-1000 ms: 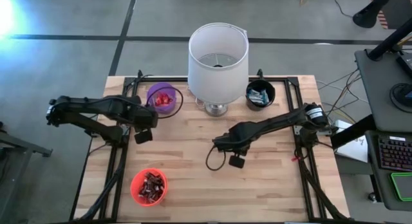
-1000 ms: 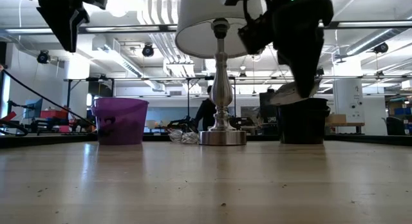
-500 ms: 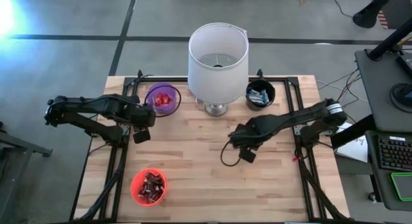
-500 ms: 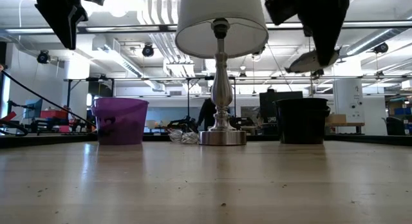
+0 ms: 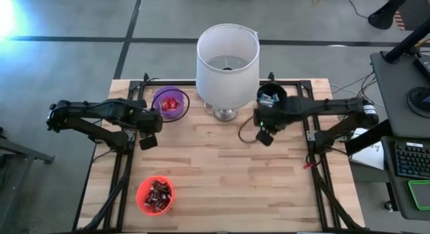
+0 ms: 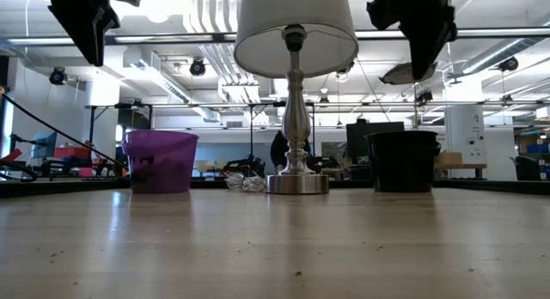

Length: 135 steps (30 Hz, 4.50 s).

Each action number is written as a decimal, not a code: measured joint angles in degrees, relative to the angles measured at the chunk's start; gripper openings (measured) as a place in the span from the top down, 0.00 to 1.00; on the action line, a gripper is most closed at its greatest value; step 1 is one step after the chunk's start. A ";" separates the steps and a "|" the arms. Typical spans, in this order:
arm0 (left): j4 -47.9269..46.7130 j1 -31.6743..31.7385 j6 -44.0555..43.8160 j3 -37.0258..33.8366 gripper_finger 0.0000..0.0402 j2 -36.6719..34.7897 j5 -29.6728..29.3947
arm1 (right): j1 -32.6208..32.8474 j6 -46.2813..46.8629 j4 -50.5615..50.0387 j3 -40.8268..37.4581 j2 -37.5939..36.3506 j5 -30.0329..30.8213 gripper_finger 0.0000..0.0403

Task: Sort candy
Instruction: Put the white chocolate into the black bin, then return to Home Position

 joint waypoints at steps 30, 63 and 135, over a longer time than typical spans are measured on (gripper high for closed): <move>1.36 0.00 -4.04 0.00 0.77 0.00 -0.52 | -39.87 -31.57 1.64 -0.06 -7.86 -4.70 0.95; 1.59 0.00 -8.52 0.00 0.77 0.00 -0.70 | -50.57 -41.51 11.61 -4.15 -4.63 -13.25 0.62; 60.18 0.00 0.23 -42.71 0.77 -52.31 -5.00 | -54.59 -2.25 18.89 -4.13 -10.63 -23.71 0.67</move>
